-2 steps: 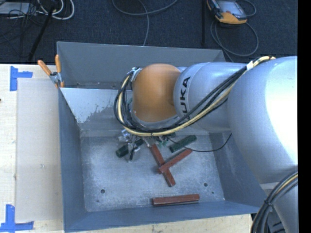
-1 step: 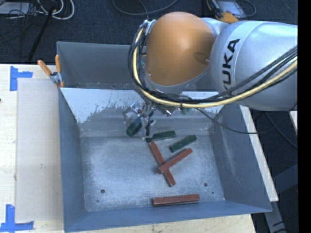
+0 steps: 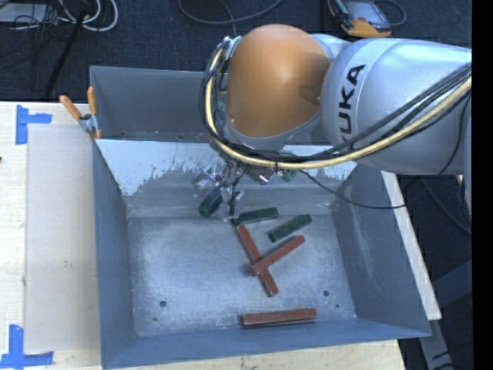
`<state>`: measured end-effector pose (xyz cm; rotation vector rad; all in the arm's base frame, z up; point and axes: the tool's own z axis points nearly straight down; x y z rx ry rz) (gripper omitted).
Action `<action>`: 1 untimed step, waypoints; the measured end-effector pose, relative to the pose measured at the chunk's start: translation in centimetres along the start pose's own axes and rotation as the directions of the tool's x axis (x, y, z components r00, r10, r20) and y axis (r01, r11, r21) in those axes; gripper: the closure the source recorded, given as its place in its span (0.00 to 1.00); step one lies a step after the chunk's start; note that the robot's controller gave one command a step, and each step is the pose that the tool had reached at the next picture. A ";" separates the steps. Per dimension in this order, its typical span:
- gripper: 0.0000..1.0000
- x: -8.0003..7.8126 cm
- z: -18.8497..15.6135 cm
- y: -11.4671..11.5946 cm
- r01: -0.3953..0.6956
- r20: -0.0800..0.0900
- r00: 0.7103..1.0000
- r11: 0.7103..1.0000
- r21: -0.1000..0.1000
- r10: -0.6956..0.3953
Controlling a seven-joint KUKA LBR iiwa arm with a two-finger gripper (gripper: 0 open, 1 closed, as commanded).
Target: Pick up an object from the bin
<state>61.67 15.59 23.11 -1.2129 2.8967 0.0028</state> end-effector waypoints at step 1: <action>1.00 0.6 0.5 0.8 0.578 -0.001 0.816 0.816 -0.001 -0.578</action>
Offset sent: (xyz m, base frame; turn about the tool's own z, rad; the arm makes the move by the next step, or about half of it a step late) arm -0.0100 0.0001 -0.0042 -0.6162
